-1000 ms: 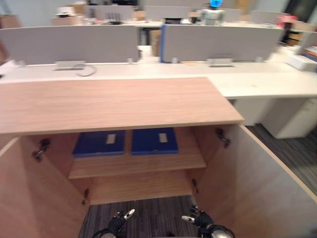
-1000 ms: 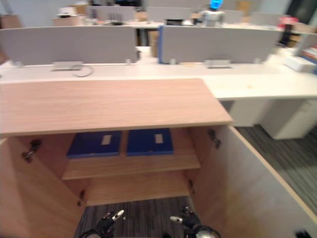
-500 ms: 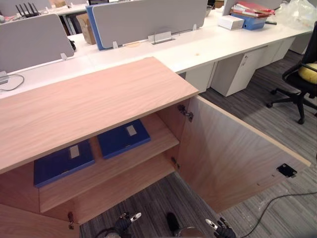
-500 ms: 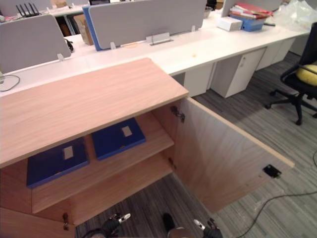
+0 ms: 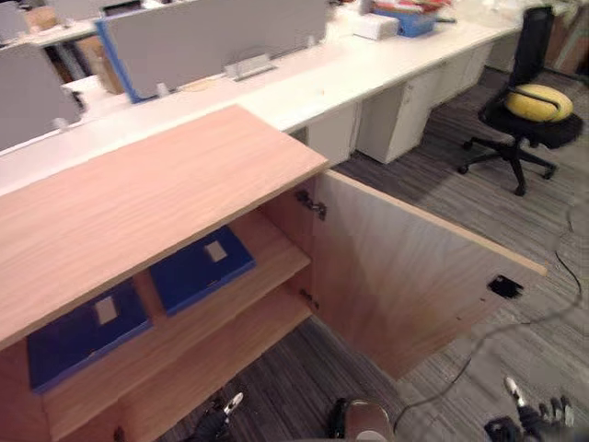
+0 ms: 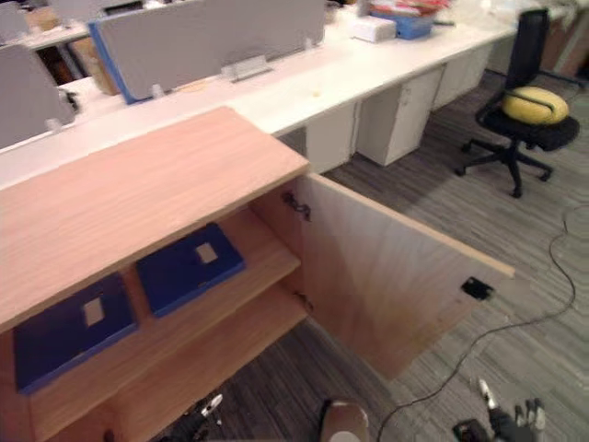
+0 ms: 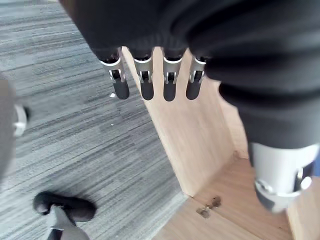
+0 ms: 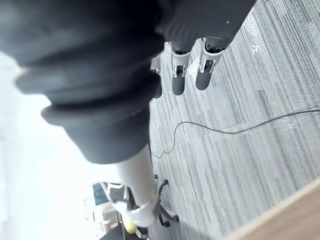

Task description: Walk over to the cabinet, pick up the folder, carry it to the office cabinet, place the folder inside the office cabinet, then close the office cabinet door

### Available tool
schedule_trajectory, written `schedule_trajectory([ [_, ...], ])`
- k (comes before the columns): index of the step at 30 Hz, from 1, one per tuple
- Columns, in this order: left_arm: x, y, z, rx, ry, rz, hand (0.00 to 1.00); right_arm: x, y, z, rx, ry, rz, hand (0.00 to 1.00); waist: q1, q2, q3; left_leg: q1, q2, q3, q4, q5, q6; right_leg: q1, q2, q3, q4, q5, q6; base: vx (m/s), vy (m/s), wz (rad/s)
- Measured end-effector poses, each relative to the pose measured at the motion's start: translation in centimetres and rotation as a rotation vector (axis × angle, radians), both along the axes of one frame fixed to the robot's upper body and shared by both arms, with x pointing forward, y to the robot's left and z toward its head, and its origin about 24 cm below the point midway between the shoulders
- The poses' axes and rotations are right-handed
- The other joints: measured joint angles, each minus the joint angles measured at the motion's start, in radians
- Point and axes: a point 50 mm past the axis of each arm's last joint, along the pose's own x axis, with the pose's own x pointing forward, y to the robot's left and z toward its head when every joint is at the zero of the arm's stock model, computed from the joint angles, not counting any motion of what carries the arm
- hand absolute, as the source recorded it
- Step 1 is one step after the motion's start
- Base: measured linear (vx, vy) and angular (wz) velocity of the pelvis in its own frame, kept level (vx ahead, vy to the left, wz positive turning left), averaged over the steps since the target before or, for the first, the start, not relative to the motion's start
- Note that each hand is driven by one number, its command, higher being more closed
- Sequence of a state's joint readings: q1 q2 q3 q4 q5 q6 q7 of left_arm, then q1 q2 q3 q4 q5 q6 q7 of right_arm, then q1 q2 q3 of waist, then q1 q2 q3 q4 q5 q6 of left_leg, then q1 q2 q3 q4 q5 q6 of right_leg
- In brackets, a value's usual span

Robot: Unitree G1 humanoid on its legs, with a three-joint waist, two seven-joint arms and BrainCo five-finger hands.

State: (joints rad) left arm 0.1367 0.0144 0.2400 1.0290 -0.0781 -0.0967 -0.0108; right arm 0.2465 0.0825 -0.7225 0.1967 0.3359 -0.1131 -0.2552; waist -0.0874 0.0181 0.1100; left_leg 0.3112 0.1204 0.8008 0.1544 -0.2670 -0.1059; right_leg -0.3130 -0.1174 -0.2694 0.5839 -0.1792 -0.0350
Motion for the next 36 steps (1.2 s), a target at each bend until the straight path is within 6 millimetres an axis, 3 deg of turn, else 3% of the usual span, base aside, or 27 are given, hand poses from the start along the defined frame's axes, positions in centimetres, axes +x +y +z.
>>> schedule_trajectory([
  [1, 0.0, 0.0, 0.0, -0.002, 0.003, 0.000, 0.00, 0.6, 0.0, 0.2, -0.001, -0.017, 0.001, 0.00, 0.001, -0.002, 0.001, -0.011, 0.000, -0.005, -0.013, -0.003, 0.004, 0.004, 0.024, 0.005, -0.044, 0.011, -0.014, 0.03, -0.147, -1.11],
  [2, 0.1, 0.1, 0.0, -0.007, -0.001, 0.001, 0.00, 1.8, 0.0, 0.7, -0.005, -0.053, -0.003, 0.00, 0.012, 0.002, 0.000, -0.033, -0.002, -0.046, -0.056, 0.006, 0.011, 0.022, 0.091, 0.021, -0.159, 0.074, -0.012, -0.06, -0.033, -0.81],
  [3, 0.1, 0.1, 0.0, -0.011, -0.001, 0.001, 0.00, 2.2, -0.2, 1.0, -0.013, -0.074, -0.007, 0.00, 0.024, 0.011, -0.010, -0.040, 0.008, -0.044, -0.079, 0.029, 0.011, 0.029, 0.115, 0.019, -0.204, 0.082, -0.005, -0.08, -0.013, -0.63],
  [5, 0.5, 0.4, 0.1, 0.003, -0.007, -0.017, 0.00, 2.1, -0.8, 1.5, -0.039, -0.083, -0.027, 0.00, 0.025, -0.004, -0.012, -0.056, 0.005, -0.044, -0.077, 0.051, -0.014, 0.019, 0.099, -0.008, -0.219, 0.088, -0.009, -0.06, -0.004, 0.00],
  [9, 0.5, 0.7, 0.0, 0.007, 0.008, 0.009, 0.00, 3.7, -1.7, 2.9, -0.089, -0.126, -0.005, 0.00, 0.026, 0.006, -0.017, -0.108, 0.010, -0.053, -0.079, 0.095, -0.003, 0.048, 0.124, -0.019, -0.390, 0.203, -0.032, -0.03, 0.003, 0.06],
  [11, 0.5, 0.7, 0.0, 0.009, 0.006, 0.018, 0.00, 4.4, -2.0, 3.6, -0.129, -0.123, 0.017, 0.00, 0.032, 0.006, -0.017, -0.099, 0.018, -0.077, -0.072, 0.114, 0.001, 0.129, 0.143, -0.030, -0.515, 0.255, -0.031, -0.01, -0.034, 0.21],
  [18, 0.5, 0.8, 0.1, 0.011, 0.003, 0.022, 0.00, 7.3, -3.2, 6.7, -0.276, -0.149, 0.117, 0.00, 0.051, 0.002, -0.025, -0.114, 0.027, -0.132, -0.044, 0.118, -0.001, 0.227, 0.149, -0.082, -0.671, 0.297, -0.013, -0.03, -0.038, 0.29],
  [23, 0.4, 1.1, 0.1, 0.012, 0.004, 0.008, 0.00, 11.0, -4.5, 10.3, -0.406, -0.199, 0.235, 0.00, 0.061, 0.003, -0.032, -0.119, 0.024, -0.157, -0.048, 0.118, -0.001, 0.230, 0.138, -0.096, -0.673, 0.304, -0.010, -0.05, 0.009, 0.12],
  [26, 0.5, 1.6, 0.2, 0.028, 0.005, -0.014, 0.00, 13.7, -3.8, 12.3, -0.520, -0.180, 0.451, 0.00, 0.061, 0.003, -0.033, -0.120, 0.023, -0.180, -0.049, 0.118, 0.000, 0.235, 0.131, -0.113, -0.674, 0.306, -0.008, -0.04, 0.004, 0.15],
  [33, -0.3, 2.2, 0.2, 0.040, 0.024, -0.045, 0.00, 16.0, -2.6, 14.1, -0.663, -0.100, 0.804, 0.00, 0.042, 0.004, -0.034, -0.120, 0.025, -0.194, -0.047, 0.117, 0.000, 0.235, 0.132, -0.117, -0.674, 0.304, -0.010, -0.02, -0.013, -0.02],
  [36, -0.2, 2.1, 0.2, 0.024, 0.018, -0.083, 0.00, 17.3, 0.4, 14.5, -0.762, -0.014, 1.191, 0.00, 0.041, 0.001, -0.045, -0.122, 0.027, -0.194, -0.047, 0.116, 0.000, 0.233, 0.137, -0.119, -0.674, 0.304, -0.011, -0.03, -0.036, 0.02],
])
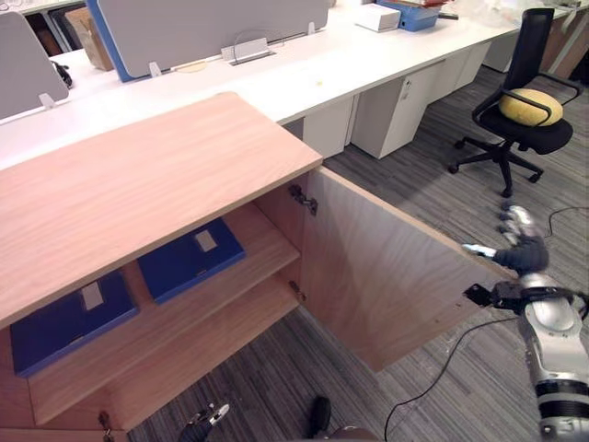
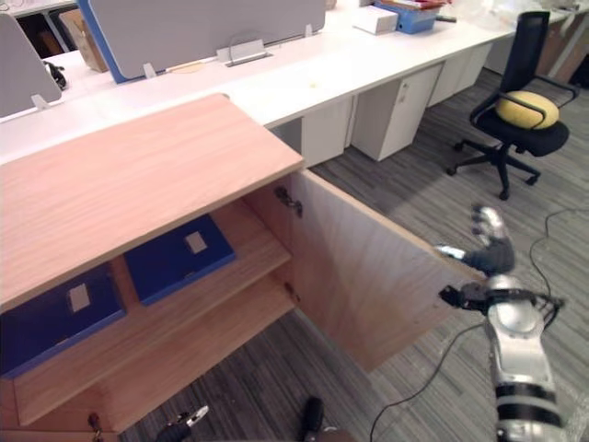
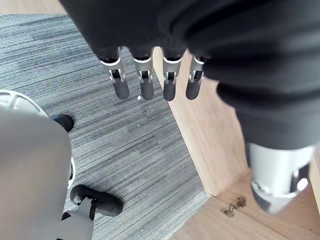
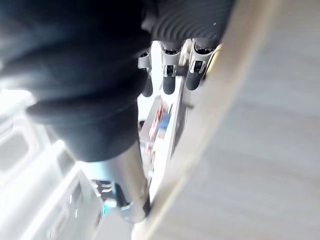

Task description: Walk over to the cabinet, pick up the folder, carry it to the office cabinet, place the folder inside the office cabinet, then close the office cabinet door

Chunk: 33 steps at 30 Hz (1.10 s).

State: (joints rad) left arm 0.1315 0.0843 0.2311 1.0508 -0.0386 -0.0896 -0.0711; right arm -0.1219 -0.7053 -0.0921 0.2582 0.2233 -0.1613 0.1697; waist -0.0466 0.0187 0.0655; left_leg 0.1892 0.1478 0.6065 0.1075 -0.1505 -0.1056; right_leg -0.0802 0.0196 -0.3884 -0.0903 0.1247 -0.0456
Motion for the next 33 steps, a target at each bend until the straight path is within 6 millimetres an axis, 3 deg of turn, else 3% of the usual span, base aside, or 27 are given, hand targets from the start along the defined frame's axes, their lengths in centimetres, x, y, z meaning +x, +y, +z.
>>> schedule_trajectory([
  [2, 0.0, -0.2, 0.0, -0.016, -0.005, -0.024, 0.00, 0.1, 2.7, -0.3, -0.091, 0.095, 0.232, 0.00, 0.006, -0.005, -0.019, -0.011, 0.005, -0.006, -0.002, -0.002, -0.002, -0.007, 0.005, -0.009, 0.000, 0.000, 0.000, -0.03, -0.038, 0.11],
  [5, -0.2, 0.0, 0.0, -0.024, -0.004, -0.049, 0.00, -0.5, 4.6, -1.0, -0.127, 0.195, 0.418, 0.00, 0.005, -0.017, -0.030, -0.012, 0.009, -0.005, -0.014, -0.011, -0.006, -0.014, 0.013, -0.013, 0.000, 0.000, 0.000, -0.05, -0.033, -0.01],
  [8, -0.3, 0.2, 0.1, -0.019, 0.000, -0.089, 0.00, -0.9, 5.8, -1.8, -0.074, 0.255, 0.487, 0.00, 0.009, -0.025, -0.043, -0.017, 0.010, 0.013, -0.030, -0.021, 0.011, -0.028, 0.016, -0.018, 0.001, -0.001, 0.001, -0.03, -0.020, -0.16],
  [15, -0.1, 0.0, 0.1, -0.030, 0.003, -0.168, 0.00, -1.4, 4.4, 0.0, -0.102, 0.377, 0.582, 0.00, 0.014, -0.017, -0.052, -0.016, 0.011, 0.004, -0.026, -0.019, 0.000, -0.027, 0.021, -0.019, 0.001, 0.014, -0.016, 0.06, 0.013, -0.01],
  [21, 0.7, -0.6, 0.1, -0.037, -0.004, -0.224, 0.00, -2.7, 6.5, 0.1, 0.042, 0.512, 0.789, 0.00, 0.032, -0.016, -0.050, -0.019, 0.013, -0.033, -0.007, -0.017, -0.003, -0.021, 0.016, -0.018, 0.000, 0.023, -0.035, 0.07, 0.028, -0.01],
  [22, 0.9, -0.7, 0.1, -0.037, -0.006, -0.236, 0.00, -3.3, 7.3, -0.4, 0.080, 0.561, 0.852, 0.00, 0.038, -0.016, -0.049, -0.020, 0.013, -0.051, -0.002, -0.017, -0.003, -0.019, 0.014, -0.021, 0.000, 0.023, -0.035, 0.02, 0.005, 0.10],
  [24, 1.5, -0.9, 0.2, -0.039, -0.020, -0.253, 0.00, -6.3, 9.1, -3.9, 0.096, 0.846, 1.016, 0.00, 0.060, -0.019, -0.048, -0.029, 0.012, -0.072, 0.003, -0.017, -0.003, -0.019, 0.010, -0.027, -0.001, 0.023, -0.035, 0.00, -0.001, 0.21],
  [26, 2.5, -1.4, 0.4, -0.044, -0.051, -0.267, 0.00, -12.5, 11.5, -9.6, 0.283, 1.201, 1.153, 0.00, 0.097, -0.019, -0.029, -0.046, 0.008, -0.099, -0.008, -0.016, -0.002, -0.025, 0.001, -0.060, -0.001, 0.023, -0.035, -0.04, 0.001, 0.44],
  [27, 2.6, -1.3, 0.5, -0.042, -0.056, -0.259, 0.00, -14.1, 12.9, -10.7, 0.364, 1.268, 1.202, 0.00, 0.099, -0.019, -0.026, -0.053, 0.000, -0.111, -0.018, -0.007, 0.004, -0.035, -0.008, -0.072, -0.001, 0.025, -0.032, -0.05, 0.005, 0.35],
  [33, 2.5, -0.4, 0.6, -0.022, -0.062, -0.232, 0.00, -13.5, 16.8, -10.9, 0.563, 1.188, 1.280, 0.00, 0.120, -0.037, -0.014, -0.066, -0.018, -0.123, -0.027, -0.004, 0.013, -0.037, -0.032, -0.083, -0.001, 0.033, -0.015, -0.10, 0.009, 0.10],
])
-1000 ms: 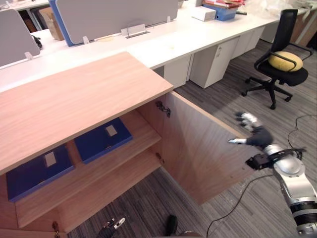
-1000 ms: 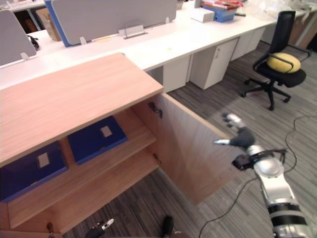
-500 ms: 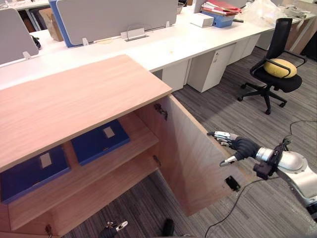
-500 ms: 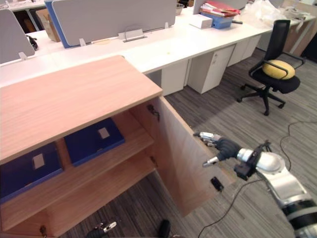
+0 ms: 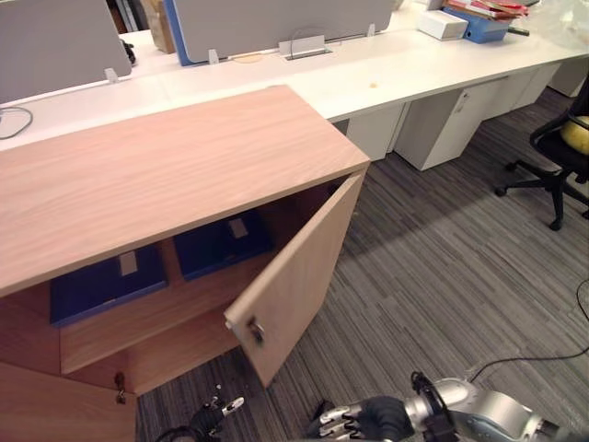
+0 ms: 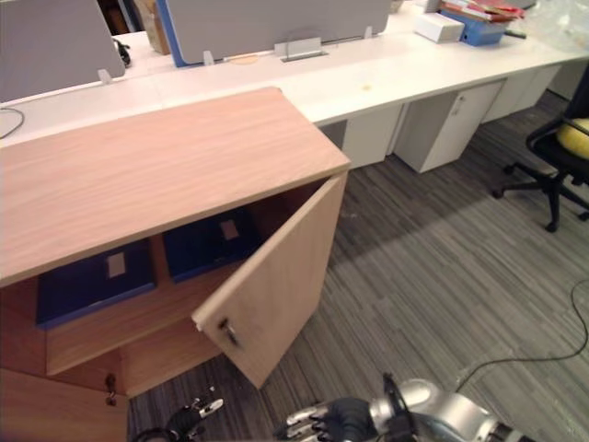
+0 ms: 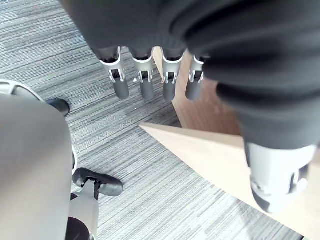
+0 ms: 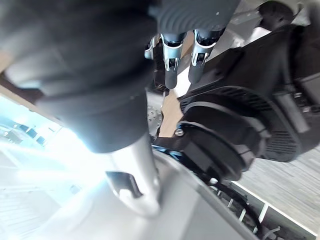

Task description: Walk over to the cabinet, pick up the folder, carry it to the office cabinet, place the folder inside the office cabinet, then close the office cabinet door

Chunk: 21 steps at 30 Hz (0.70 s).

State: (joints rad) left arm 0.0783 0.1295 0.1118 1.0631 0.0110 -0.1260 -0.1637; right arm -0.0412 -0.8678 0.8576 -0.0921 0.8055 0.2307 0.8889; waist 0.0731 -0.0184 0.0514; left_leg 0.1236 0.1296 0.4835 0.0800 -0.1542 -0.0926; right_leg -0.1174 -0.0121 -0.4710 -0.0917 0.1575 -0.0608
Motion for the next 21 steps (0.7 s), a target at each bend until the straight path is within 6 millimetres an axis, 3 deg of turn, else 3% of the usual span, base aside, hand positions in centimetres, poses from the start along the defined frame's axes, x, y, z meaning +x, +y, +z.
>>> schedule_trajectory([
  [5, 0.0, 0.6, 0.1, 0.021, -0.005, 0.044, 0.00, 0.2, 4.9, -1.1, 0.132, 0.017, -0.080, 0.00, 0.013, -0.013, 0.004, -0.021, -0.001, -0.019, 0.017, -0.011, 0.018, -0.001, -0.013, -0.024, 0.000, 0.001, 0.002, -0.09, 0.003, 0.12],
  [9, 0.1, 0.6, 0.2, 0.026, -0.013, 0.048, 0.00, 0.2, 6.1, -1.8, 0.139, 0.034, -0.119, 0.00, 0.024, -0.012, 0.004, -0.032, 0.003, -0.044, 0.017, -0.009, 0.014, 0.000, -0.015, -0.046, 0.000, 0.001, 0.002, 0.02, 0.003, 0.20],
  [15, 0.0, 0.8, 0.2, 0.028, -0.014, 0.070, 0.00, 0.9, 5.3, -2.6, 0.103, 0.023, -0.206, 0.00, 0.029, -0.009, 0.006, -0.034, 0.003, -0.071, 0.011, -0.006, 0.006, 0.010, -0.020, -0.075, 0.001, 0.001, 0.001, 0.06, 0.041, 0.15],
  [18, -0.1, 0.8, 0.2, 0.028, -0.012, 0.079, 0.00, 2.6, 3.2, -3.9, 0.048, -0.045, -0.443, 0.00, 0.029, -0.005, 0.010, -0.030, 0.000, -0.078, 0.010, -0.007, 0.005, 0.014, -0.029, -0.082, 0.018, -0.008, 0.012, 0.05, 0.061, 0.09],
  [21, 0.0, 0.6, 0.1, 0.023, -0.016, 0.103, 0.00, 4.2, 0.3, -7.0, -0.158, -0.110, -0.698, 0.00, 0.030, 0.006, 0.041, -0.002, -0.006, -0.077, 0.014, -0.010, 0.011, -0.039, -0.096, -0.088, 0.234, -0.114, 0.022, 0.04, 0.145, 0.10],
])
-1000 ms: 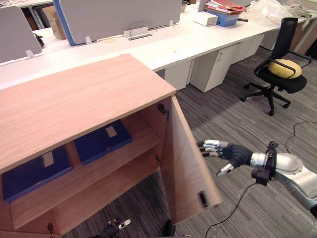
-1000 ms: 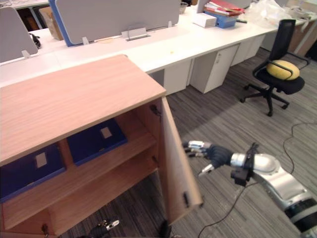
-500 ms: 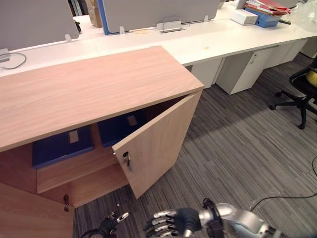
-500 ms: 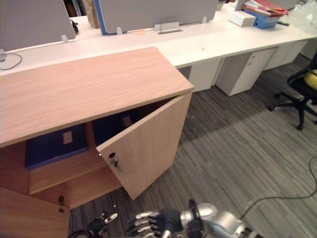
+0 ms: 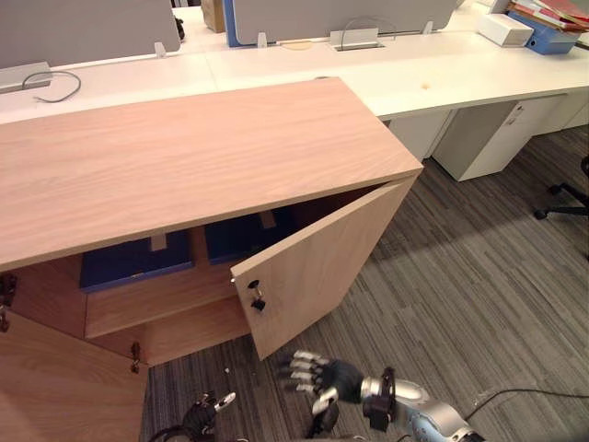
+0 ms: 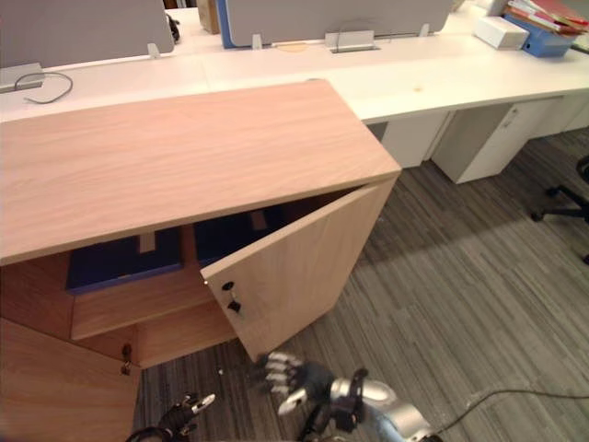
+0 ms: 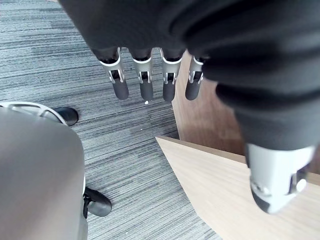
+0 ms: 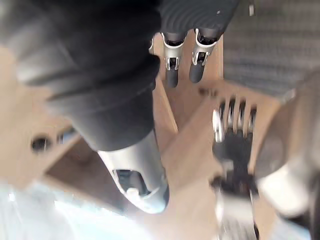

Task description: Walk over to the cabinet, pick up the folder, carry it to the office cabinet, place the folder inside the office cabinet, then close the office cabinet door

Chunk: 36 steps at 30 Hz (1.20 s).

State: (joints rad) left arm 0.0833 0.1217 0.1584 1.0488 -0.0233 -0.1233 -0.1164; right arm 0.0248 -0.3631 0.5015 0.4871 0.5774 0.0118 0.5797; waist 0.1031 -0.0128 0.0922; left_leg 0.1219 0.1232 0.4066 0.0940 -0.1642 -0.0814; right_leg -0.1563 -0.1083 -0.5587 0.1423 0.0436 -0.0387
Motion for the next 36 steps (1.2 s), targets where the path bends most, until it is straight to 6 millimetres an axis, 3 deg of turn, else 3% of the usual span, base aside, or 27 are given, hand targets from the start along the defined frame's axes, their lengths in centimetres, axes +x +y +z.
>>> schedule_trajectory([
  [2, 0.2, 0.0, 0.1, -0.011, -0.013, 0.027, 0.00, 0.0, -1.9, -2.3, -0.184, 0.046, -0.099, 0.00, -0.001, -0.001, 0.027, 0.001, -0.009, -0.016, 0.038, -0.028, 0.015, -0.052, -0.074, 0.003, 0.195, -0.066, 0.007, 0.00, 0.147, 0.32],
  [3, 0.4, 0.1, 0.2, -0.014, -0.021, 0.046, 0.00, -0.7, -3.3, -4.0, -0.327, 0.110, -0.148, 0.00, 0.000, 0.005, 0.055, -0.002, -0.012, -0.037, 0.077, -0.050, 0.023, -0.095, -0.122, 0.055, 0.340, -0.075, 0.001, -0.04, 0.147, 0.44],
  [4, 0.4, 0.1, 0.2, -0.011, -0.023, 0.042, 0.00, -1.2, -3.7, -4.6, -0.370, 0.140, -0.165, 0.00, -0.002, 0.005, 0.063, 0.000, -0.014, -0.053, 0.088, -0.055, 0.024, -0.104, -0.133, 0.088, 0.383, -0.075, 0.001, -0.07, 0.125, 0.74],
  [5, 0.2, 0.3, 0.2, 0.002, -0.015, 0.029, 0.00, -2.7, -4.3, -5.8, -0.436, 0.206, -0.189, 0.00, -0.009, 0.005, 0.069, -0.001, -0.018, -0.096, 0.099, -0.058, 0.024, -0.105, -0.137, 0.154, 0.420, -0.076, 0.003, -0.05, 0.068, 0.89],
  [9, -0.1, 0.5, 0.3, 0.037, -0.007, 0.005, 0.00, -3.9, -6.0, -6.7, -0.532, 0.254, -0.357, 0.00, -0.022, 0.005, 0.066, -0.050, -0.028, -0.252, 0.120, -0.048, 0.032, -0.100, -0.115, 0.347, 0.439, -0.081, 0.010, -0.03, -0.021, 1.13],
  [10, 0.3, 0.4, 0.4, 0.050, -0.014, -0.017, 0.00, -4.2, -6.5, -6.9, -0.522, 0.288, -0.448, 0.00, -0.036, 0.010, 0.067, -0.070, -0.034, -0.332, 0.120, -0.037, 0.035, -0.108, -0.094, 0.446, 0.459, -0.095, 0.020, 0.02, -0.126, 1.86],
  [11, 0.5, 0.5, 0.4, 0.060, -0.015, -0.026, 0.00, -5.0, -6.5, -7.3, -0.512, 0.336, -0.518, 0.00, -0.052, 0.002, 0.056, -0.091, -0.042, -0.408, 0.121, -0.025, 0.030, -0.082, -0.066, 0.570, 0.437, -0.124, 0.051, 0.04, -0.148, 1.91],
  [12, 0.5, 0.5, 0.4, 0.064, -0.014, -0.027, 0.00, -5.4, -6.5, -7.5, -0.510, 0.359, -0.536, 0.00, -0.055, -0.003, 0.050, -0.103, -0.047, -0.440, 0.122, -0.019, 0.024, -0.057, -0.058, 0.611, 0.410, -0.140, 0.075, 0.07, -0.192, 1.88],
  [13, 0.5, 0.6, 0.4, 0.074, -0.013, -0.030, 0.00, -6.6, -6.4, -8.0, -0.510, 0.420, -0.575, 0.00, -0.052, -0.015, 0.030, -0.135, -0.056, -0.504, 0.121, -0.006, 0.006, 0.005, -0.058, 0.645, 0.324, -0.186, 0.140, 0.06, -0.164, 1.25],
  [16, 0.8, 0.7, 0.5, 0.082, -0.021, -0.024, 0.00, -7.4, -6.1, -8.4, -0.477, 0.486, -0.670, 0.00, -0.052, -0.016, 0.016, -0.190, -0.044, -0.558, 0.104, 0.026, -0.034, 0.049, -0.053, 0.599, 0.204, -0.232, 0.156, 0.04, -0.222, 0.77],
  [19, 1.5, 0.0, 0.6, 0.055, -0.042, -0.007, 0.00, -8.6, -5.9, -8.8, -0.455, 0.547, -0.731, 0.00, -0.060, -0.013, 0.016, -0.197, 0.012, -0.590, 0.104, 0.047, -0.070, 0.126, 0.001, 0.532, 0.119, -0.238, 0.150, -0.04, -0.251, 0.50],
  [24, 2.6, -2.1, 0.8, -0.031, -0.098, 0.018, 0.00, -9.3, -6.2, -9.0, -0.467, 0.569, -0.764, 0.00, -0.072, -0.011, 0.017, -0.232, 0.066, -0.618, 0.106, 0.102, -0.098, 0.164, 0.051, 0.435, 0.115, -0.258, 0.102, -0.11, -0.167, 0.58],
  [26, 3.1, -2.6, 1.0, -0.056, -0.118, 0.014, 0.00, -9.3, -6.4, -8.9, -0.459, 0.574, -0.790, 0.00, -0.082, -0.012, 0.018, -0.264, 0.071, -0.558, 0.104, 0.139, -0.074, 0.164, 0.042, 0.381, 0.117, -0.261, 0.091, -0.14, -0.054, 0.90],
  [27, 3.8, -3.0, 1.3, -0.072, -0.146, -0.007, 0.00, -9.5, -6.5, -9.0, -0.447, 0.584, -0.826, 0.00, -0.093, -0.012, 0.030, -0.289, 0.103, -0.382, 0.143, 0.124, 0.009, 0.169, 0.029, 0.323, 0.118, -0.260, 0.079, -0.16, -0.015, 1.01],
  [28, 4.3, -3.1, 1.6, -0.078, -0.167, -0.009, 0.00, -9.5, -6.7, -8.9, -0.443, 0.584, -0.846, 0.00, -0.087, -0.007, 0.046, -0.311, 0.153, -0.256, 0.205, 0.100, 0.062, 0.173, 0.025, 0.298, 0.122, -0.260, 0.077, -0.17, -0.006, 0.95],
  [29, 4.4, -3.2, 1.7, -0.082, -0.175, -0.011, 0.00, -9.6, -7.0, -8.9, -0.442, 0.589, -0.866, 0.00, -0.088, -0.006, 0.051, -0.323, 0.190, -0.168, 0.250, 0.083, 0.090, 0.175, 0.018, 0.281, 0.125, -0.262, 0.074, -0.18, 0.057, 0.76],
  [30, 4.5, -3.7, 1.7, -0.092, -0.179, -0.033, 0.00, -10.6, -7.8, -9.0, -0.444, 0.619, -0.931, 0.00, -0.093, 0.002, 0.052, -0.332, 0.253, 0.022, 0.367, 0.060, 0.126, 0.182, -0.008, 0.240, 0.129, -0.264, 0.075, -0.12, 0.088, 0.75],
  [32, 4.1, -4.6, 1.7, -0.117, -0.178, -0.053, 0.00, -11.8, -8.6, -9.0, -0.450, 0.649, -0.988, 0.00, -0.097, 0.025, 0.041, -0.327, 0.288, 0.141, 0.458, 0.042, 0.155, 0.180, -0.025, 0.213, 0.135, -0.270, 0.081, -0.05, 0.176, 0.69],
  [33, 3.7, -5.4, 1.6, -0.146, -0.173, -0.069, 0.00, -12.5, -9.4, -8.9, -0.433, 0.671, -1.066, 0.00, -0.110, 0.063, 0.036, -0.327, 0.297, 0.235, 0.471, 0.003, 0.146, 0.174, -0.032, 0.189, 0.166, -0.287, 0.105, 0.00, 0.221, 0.84],
  [34, 3.8, -5.7, 1.7, -0.174, -0.182, -0.067, 0.00, -12.8, -9.1, -9.1, -0.370, 0.702, -1.149, 0.00, -0.109, 0.067, 0.045, -0.345, 0.248, 0.214, 0.432, 0.020, 0.116, 0.145, -0.051, 0.200, 0.192, -0.304, 0.100, -0.02, 0.173, 1.41],
  [35, 4.2, -5.8, 1.8, -0.193, -0.188, -0.062, 0.00, -13.2, -8.8, -9.2, -0.337, 0.724, -1.196, 0.00, -0.133, 0.047, 0.042, -0.344, 0.155, 0.189, 0.302, 0.065, 0.123, 0.143, -0.060, 0.225, 0.143, -0.297, 0.084, -0.06, 0.113, 1.39],
  [36, 4.2, -5.8, 1.7, -0.206, -0.188, -0.050, 0.00, -13.6, -8.4, -9.3, -0.314, 0.745, -1.223, 0.00, -0.149, 0.041, 0.039, -0.328, 0.125, 0.221, 0.266, 0.081, 0.145, 0.148, -0.077, 0.224, 0.103, -0.271, 0.069, -0.06, 0.065, 1.47],
])
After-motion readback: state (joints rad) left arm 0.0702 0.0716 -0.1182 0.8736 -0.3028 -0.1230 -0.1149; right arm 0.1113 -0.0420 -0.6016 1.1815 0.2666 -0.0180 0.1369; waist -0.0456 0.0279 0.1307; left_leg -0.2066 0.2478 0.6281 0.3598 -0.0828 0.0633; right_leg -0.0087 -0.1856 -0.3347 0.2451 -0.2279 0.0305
